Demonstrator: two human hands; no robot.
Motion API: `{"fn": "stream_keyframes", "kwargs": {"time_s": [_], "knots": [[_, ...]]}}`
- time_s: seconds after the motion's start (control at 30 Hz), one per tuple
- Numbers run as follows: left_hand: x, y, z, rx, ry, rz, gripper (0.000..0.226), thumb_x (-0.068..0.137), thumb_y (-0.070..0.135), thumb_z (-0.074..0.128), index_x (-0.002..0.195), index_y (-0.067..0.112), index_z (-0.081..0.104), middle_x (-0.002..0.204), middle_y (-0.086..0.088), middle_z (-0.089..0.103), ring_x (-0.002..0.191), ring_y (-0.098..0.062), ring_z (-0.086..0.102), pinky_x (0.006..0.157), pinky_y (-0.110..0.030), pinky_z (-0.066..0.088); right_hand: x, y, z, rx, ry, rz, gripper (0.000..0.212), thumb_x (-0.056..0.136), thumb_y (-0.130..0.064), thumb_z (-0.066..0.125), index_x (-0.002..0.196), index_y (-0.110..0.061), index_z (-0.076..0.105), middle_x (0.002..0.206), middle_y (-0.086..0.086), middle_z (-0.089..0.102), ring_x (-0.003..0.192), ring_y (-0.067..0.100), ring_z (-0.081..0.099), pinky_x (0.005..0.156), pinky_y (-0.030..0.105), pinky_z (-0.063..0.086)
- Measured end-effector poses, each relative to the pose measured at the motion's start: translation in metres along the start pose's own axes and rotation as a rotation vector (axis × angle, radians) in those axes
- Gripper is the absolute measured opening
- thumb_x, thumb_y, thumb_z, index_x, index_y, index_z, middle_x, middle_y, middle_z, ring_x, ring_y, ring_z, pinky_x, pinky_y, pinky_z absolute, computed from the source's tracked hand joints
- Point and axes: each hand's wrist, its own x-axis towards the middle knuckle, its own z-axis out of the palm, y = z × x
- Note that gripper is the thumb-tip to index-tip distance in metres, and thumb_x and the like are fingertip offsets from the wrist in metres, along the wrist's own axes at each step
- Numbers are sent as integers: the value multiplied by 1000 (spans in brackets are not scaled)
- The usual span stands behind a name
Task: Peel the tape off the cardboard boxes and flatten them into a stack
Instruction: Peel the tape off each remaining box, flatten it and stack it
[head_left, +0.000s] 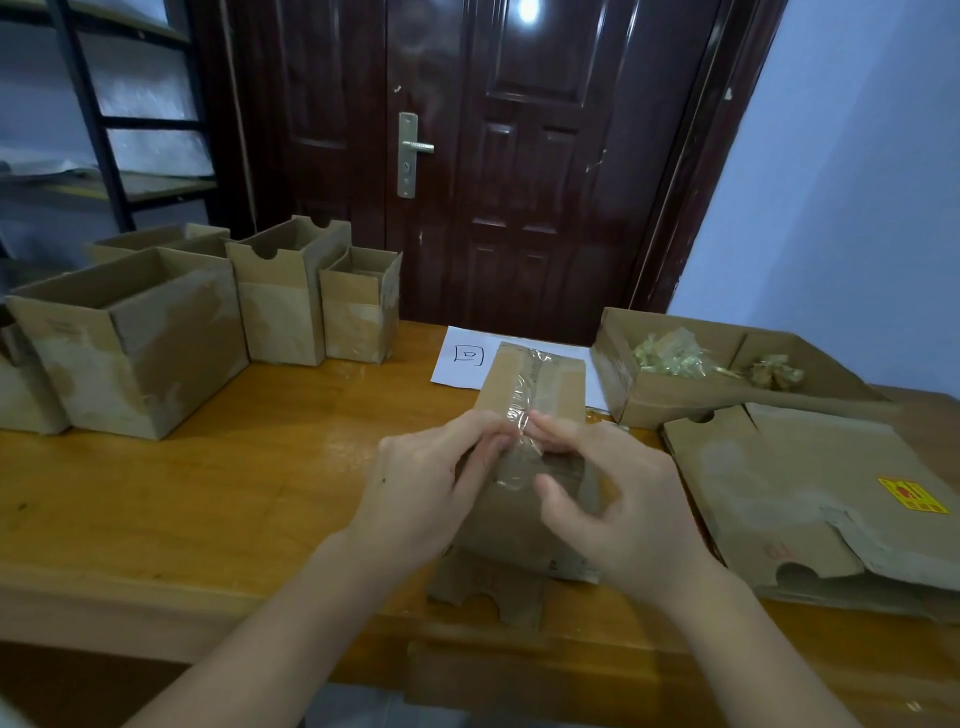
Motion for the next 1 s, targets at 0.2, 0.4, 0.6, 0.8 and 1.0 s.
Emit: {"fn": "stream_keyframes", "kwargs": {"time_s": [0.2, 0.4, 0.6, 0.8, 1.0], "knots": [[-3, 4, 2, -29, 1, -75, 29, 106, 40, 52, 125, 25, 68, 103, 20, 72, 90, 9, 67, 71, -10, 53, 15, 1, 1, -163, 48, -78, 17, 96, -24, 70, 108, -17, 79, 98, -7, 77, 92, 2, 70, 76, 20, 58], [2, 3, 1, -31, 3, -88, 29, 101, 44, 59, 120, 27, 72, 100, 17, 76, 89, 5, 69, 71, -18, 58, 13, 10, 15, -241, 178, -207, 19, 102, -21, 64, 104, -8, 78, 97, 2, 77, 90, 11, 73, 65, 30, 60], [7, 7, 5, -21, 0, -171, 40, 107, 55, 41, 121, 32, 70, 92, 21, 72, 82, 1, 69, 64, -22, 57, 15, 18, 14, -225, 197, -228, 19, 102, -20, 65, 105, -7, 78, 99, 3, 77, 92, 13, 72, 67, 33, 60], [6, 7, 2, -82, -3, -180, 36, 98, 54, 54, 119, 34, 74, 103, 31, 68, 94, 7, 68, 76, -13, 56, 11, 20, 10, -94, 100, -158, 17, 95, -20, 71, 106, -11, 80, 103, -1, 77, 99, 11, 71, 79, 34, 61], [-1, 8, 8, -122, 29, -197, 33, 92, 46, 61, 113, 27, 78, 118, 13, 72, 111, 6, 66, 90, -23, 59, 19, 8, -5, 83, -81, 197, 32, 87, -41, 75, 115, -25, 77, 112, -21, 70, 105, 3, 65, 87, 20, 53]]}}
